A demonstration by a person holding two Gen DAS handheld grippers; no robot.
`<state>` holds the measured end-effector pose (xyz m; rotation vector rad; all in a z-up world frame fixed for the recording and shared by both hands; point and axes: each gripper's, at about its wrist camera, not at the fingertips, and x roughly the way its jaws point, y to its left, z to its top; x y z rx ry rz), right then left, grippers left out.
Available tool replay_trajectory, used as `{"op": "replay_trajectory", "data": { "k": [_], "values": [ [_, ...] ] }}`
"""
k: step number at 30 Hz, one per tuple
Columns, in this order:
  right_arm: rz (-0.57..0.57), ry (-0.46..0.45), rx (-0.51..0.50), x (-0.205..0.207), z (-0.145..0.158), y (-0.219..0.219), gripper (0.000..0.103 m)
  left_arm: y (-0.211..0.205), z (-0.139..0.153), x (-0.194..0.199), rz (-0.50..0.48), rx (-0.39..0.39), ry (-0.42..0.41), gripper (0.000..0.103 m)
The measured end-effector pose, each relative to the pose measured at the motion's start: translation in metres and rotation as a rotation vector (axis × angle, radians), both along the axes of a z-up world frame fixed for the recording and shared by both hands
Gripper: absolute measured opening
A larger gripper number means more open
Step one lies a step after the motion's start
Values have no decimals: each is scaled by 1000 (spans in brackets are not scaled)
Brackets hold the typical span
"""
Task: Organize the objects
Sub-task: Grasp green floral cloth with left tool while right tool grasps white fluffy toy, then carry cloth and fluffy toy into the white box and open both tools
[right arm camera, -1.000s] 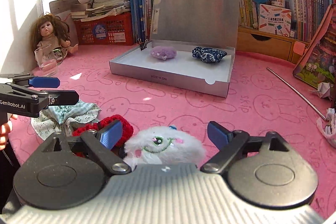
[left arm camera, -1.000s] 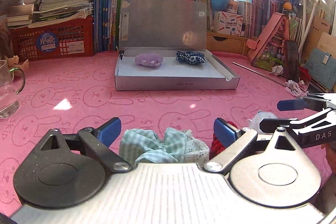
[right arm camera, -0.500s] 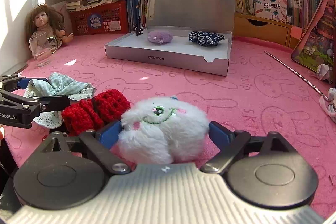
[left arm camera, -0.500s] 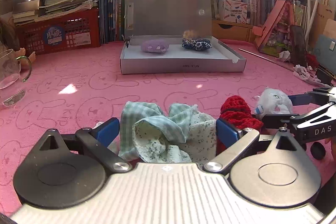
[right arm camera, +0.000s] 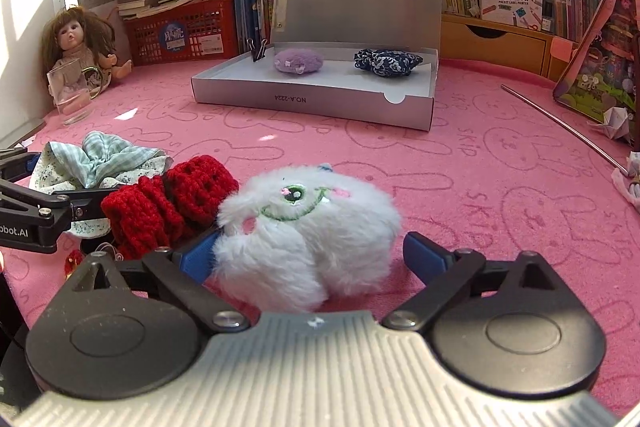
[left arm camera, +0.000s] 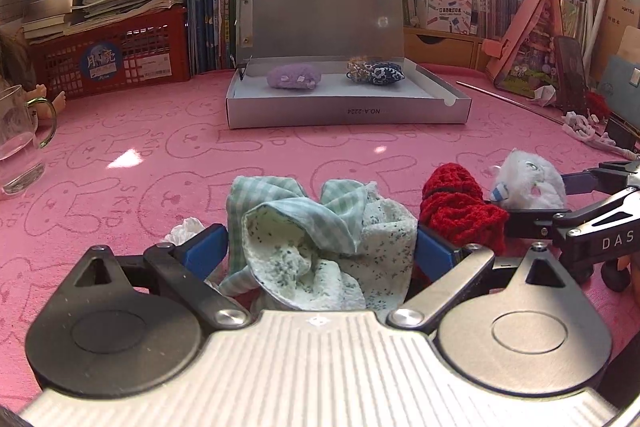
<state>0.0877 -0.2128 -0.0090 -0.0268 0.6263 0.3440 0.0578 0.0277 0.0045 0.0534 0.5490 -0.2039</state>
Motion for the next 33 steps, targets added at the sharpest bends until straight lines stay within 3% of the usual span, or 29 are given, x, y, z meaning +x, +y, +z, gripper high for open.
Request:
{"op": "replay_trajectory", "data": {
  "k": [9, 16, 19, 25, 29, 33],
  "values": [
    [2, 11, 15, 2, -2, -2, 101, -11, -11, 2, -4, 63, 5, 99],
    [2, 13, 17, 3, -1, -1, 101, -4, -2, -2, 34, 19, -22, 98],
    [2, 12, 16, 3, -1, -1, 101, -5, 2, -3, 23, 29, -28, 91],
    [2, 25, 14, 3, 0, -2, 100, -6, 5, -3, 5, -4, 3, 62],
    [2, 70, 53, 5, 9, -3, 81, -3, 16, -1, -21, -34, 4, 45],
    [-28, 67, 125, 9, 23, -10, 75, 3, 28, 5, -24, -86, 1, 39]
  ]
}}
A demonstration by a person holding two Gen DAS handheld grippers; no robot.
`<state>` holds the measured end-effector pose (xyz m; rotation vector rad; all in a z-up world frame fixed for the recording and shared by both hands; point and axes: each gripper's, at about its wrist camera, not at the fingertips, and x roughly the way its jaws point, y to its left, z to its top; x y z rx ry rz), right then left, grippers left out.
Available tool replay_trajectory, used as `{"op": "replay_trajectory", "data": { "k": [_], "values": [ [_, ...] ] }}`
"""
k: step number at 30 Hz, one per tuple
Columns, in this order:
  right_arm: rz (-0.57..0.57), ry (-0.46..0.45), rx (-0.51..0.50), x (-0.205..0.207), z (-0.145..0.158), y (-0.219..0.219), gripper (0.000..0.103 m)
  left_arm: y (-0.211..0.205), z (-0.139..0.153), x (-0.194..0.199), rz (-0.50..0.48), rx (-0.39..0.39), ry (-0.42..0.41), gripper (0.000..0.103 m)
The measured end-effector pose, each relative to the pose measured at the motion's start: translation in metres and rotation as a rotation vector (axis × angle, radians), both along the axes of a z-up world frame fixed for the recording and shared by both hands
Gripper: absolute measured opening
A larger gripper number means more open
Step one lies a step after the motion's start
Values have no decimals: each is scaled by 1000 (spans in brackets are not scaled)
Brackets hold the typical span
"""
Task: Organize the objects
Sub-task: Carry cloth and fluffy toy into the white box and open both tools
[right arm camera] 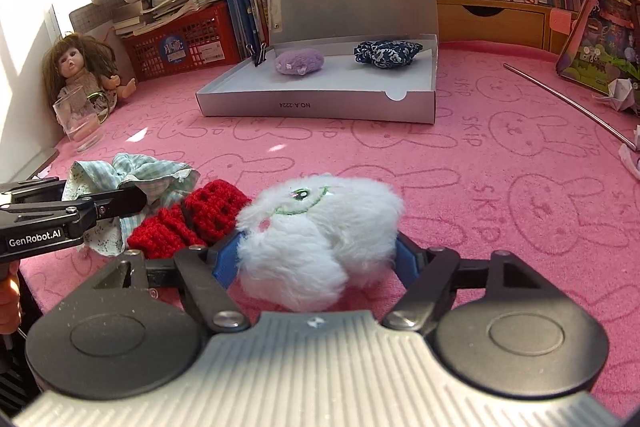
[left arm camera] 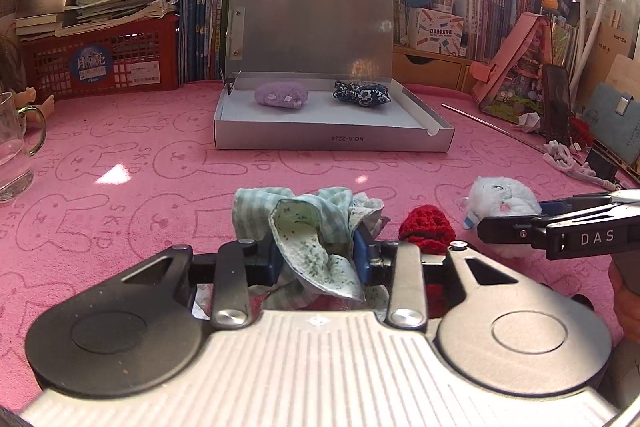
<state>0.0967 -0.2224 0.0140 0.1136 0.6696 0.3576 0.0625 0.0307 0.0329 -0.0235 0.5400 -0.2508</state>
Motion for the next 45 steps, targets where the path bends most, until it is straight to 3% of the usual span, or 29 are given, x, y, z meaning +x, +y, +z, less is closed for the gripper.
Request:
{"op": "replay_trajectory", "data": {
  "k": [8, 14, 22, 27, 32, 45],
  "values": [
    [-17, -59, -12, 12, 24, -1, 75, 4, 24, 21, 1, -12, -42, 37],
    [-60, -61, -37, 41, 38, -1, 75, 1, 44, 59, 22, -21, -74, 37],
    [-114, -11, 67, 103, 46, -17, 75, -9, 61, 121, 36, -26, -82, 37],
    [-138, 6, 139, 142, 45, -21, 75, -17, 56, 163, 55, -13, -62, 37],
    [-125, 16, 121, 177, 35, -10, 75, -18, 41, 203, 77, -62, -22, 37],
    [-150, 100, 44, 238, 4, 3, 75, -34, 5, 264, 80, -5, 45, 37]
  ]
}}
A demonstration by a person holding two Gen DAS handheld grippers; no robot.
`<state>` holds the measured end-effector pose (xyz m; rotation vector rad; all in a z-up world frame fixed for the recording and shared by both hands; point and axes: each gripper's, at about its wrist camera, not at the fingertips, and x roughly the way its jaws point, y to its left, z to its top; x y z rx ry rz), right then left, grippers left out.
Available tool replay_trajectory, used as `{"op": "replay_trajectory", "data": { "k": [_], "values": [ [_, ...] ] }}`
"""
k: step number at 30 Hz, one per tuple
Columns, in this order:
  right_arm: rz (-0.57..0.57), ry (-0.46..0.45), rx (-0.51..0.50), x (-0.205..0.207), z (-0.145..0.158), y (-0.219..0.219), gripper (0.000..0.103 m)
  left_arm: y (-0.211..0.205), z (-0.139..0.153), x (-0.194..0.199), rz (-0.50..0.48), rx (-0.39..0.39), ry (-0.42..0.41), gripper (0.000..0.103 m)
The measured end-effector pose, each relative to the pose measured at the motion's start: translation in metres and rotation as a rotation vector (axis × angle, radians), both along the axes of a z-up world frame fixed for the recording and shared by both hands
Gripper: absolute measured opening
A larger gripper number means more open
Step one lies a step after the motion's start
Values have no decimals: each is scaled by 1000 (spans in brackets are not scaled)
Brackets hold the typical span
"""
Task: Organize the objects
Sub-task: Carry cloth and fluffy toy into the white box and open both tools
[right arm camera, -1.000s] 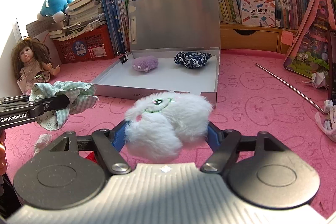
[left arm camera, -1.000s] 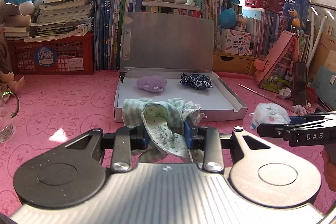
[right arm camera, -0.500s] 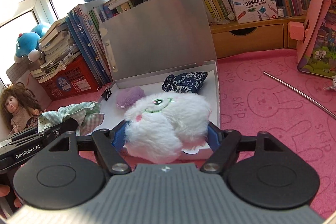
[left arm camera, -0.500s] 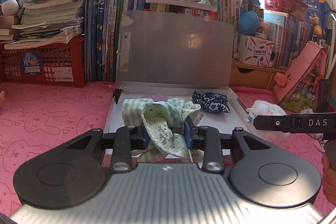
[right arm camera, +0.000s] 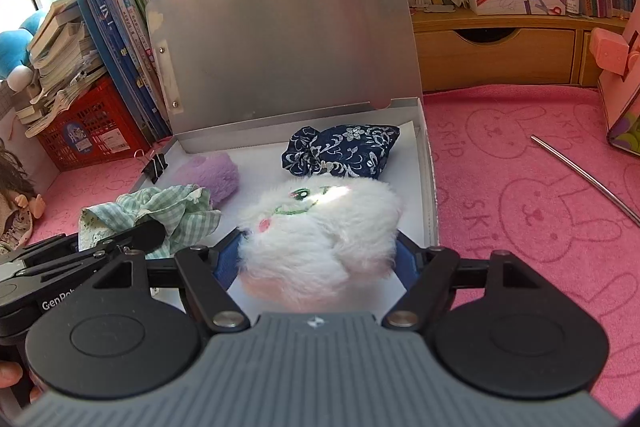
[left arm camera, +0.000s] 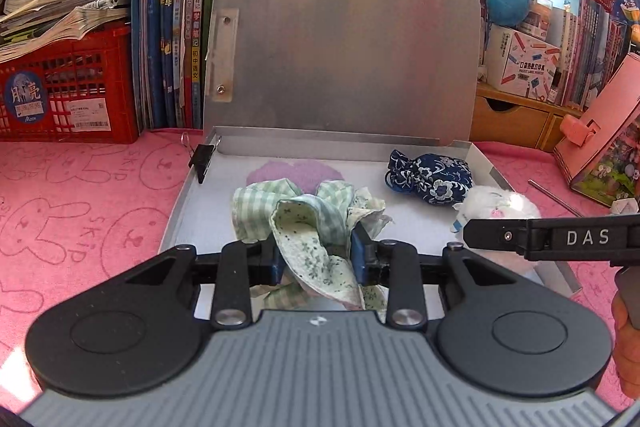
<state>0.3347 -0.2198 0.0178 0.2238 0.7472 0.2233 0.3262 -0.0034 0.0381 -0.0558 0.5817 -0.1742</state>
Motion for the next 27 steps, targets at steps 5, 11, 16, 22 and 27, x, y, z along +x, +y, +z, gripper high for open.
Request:
{"op": "replay_trajectory", "data": {
  "k": [5, 11, 16, 22, 27],
  "values": [
    [-11, 19, -2, 14, -9, -2, 75, -2, -6, 13, 1, 17, 15, 37],
    [-15, 12, -6, 24, -10, -3, 75, 1, -12, 29, 26, 10, 37, 37],
    [-29, -1, -12, 32, -11, -6, 75, 3, -13, 42, 54, 33, 35, 37],
    [-27, -29, -37, 33, -13, -3, 78, 5, -16, 46, 70, 35, 35, 39],
    [-34, -51, -45, 27, -11, -3, 85, 4, -11, 39, 63, 61, 16, 70]
  ]
}}
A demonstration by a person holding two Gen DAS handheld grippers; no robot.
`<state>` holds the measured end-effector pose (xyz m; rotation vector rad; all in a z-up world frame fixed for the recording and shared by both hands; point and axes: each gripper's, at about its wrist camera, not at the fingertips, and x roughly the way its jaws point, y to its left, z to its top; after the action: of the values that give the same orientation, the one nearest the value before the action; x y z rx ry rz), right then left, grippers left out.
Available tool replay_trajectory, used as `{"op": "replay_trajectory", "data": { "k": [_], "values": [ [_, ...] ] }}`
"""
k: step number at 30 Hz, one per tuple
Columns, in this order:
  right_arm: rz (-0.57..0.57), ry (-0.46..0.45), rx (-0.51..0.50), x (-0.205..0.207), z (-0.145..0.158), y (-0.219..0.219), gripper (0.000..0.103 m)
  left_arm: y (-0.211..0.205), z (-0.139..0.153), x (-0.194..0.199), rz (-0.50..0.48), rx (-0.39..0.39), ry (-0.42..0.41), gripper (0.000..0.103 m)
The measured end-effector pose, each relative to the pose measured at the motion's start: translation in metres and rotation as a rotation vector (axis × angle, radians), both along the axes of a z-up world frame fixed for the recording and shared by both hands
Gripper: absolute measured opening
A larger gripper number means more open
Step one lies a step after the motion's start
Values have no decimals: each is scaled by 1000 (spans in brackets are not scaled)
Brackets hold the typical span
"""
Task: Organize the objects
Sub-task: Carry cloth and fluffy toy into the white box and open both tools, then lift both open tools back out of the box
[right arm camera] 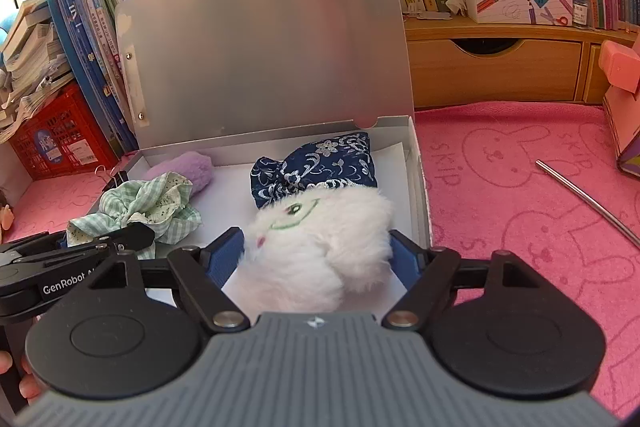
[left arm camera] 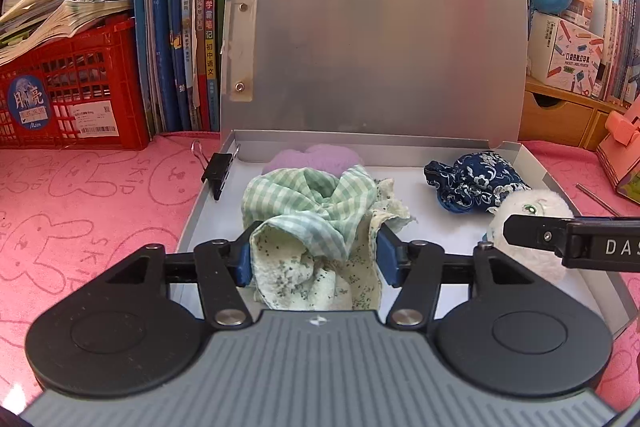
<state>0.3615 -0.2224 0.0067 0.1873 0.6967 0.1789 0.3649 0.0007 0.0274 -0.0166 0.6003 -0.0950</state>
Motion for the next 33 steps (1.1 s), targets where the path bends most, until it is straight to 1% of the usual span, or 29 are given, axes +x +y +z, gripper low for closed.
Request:
{"op": "replay_trajectory", "data": {
  "k": [2, 3, 8, 13, 19, 22, 28, 33],
  "values": [
    [-1, -7, 1, -4, 3, 0, 86, 2, 5, -4, 3, -14, -11, 78],
    [-1, -12, 1, -6, 5, 0, 86, 4, 8, -6, 6, -20, -13, 79],
    [1, -43, -8, -24, 20, -1, 86, 11, 26, -24, 1, -49, -37, 83],
    [16, -86, -17, -55, 37, -2, 87, 16, 41, -52, -23, -65, -62, 85],
    [61, -134, -37, -103, 53, 0, 87, 20, 55, -100, -71, -70, -80, 87],
    [93, -156, -45, -131, 57, 1, 87, 22, 58, -132, -103, -75, -96, 89],
    [139, -189, -42, -181, 59, 0, 88, 26, 58, -188, -148, -82, -125, 91],
    [152, -210, -59, -214, 56, -2, 89, 31, 52, -227, -173, -74, -142, 96]
  ]
}}
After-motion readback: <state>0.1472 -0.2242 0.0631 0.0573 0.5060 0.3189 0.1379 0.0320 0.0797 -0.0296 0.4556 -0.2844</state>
